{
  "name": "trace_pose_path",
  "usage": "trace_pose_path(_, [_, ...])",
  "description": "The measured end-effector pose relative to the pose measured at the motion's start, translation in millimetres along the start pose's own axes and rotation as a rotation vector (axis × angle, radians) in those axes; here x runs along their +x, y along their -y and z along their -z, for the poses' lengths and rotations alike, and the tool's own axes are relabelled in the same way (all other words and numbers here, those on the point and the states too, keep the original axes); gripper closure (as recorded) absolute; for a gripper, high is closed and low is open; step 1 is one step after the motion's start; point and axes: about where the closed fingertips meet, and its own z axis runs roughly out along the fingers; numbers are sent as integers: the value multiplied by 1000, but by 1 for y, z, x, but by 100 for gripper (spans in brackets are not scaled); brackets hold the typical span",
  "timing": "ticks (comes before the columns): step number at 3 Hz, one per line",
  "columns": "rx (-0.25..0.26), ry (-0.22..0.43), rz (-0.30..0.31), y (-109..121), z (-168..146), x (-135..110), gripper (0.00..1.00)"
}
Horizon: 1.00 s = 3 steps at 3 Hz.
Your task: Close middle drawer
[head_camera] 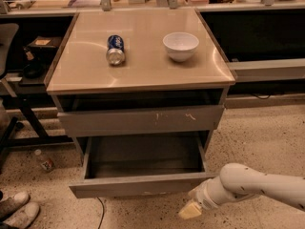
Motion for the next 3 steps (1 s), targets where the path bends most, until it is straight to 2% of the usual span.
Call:
trace_pose_path(2, [1, 1, 17, 2, -2, -5, 86])
trace_pose_path(3, [5, -3, 38, 12, -10, -15, 100])
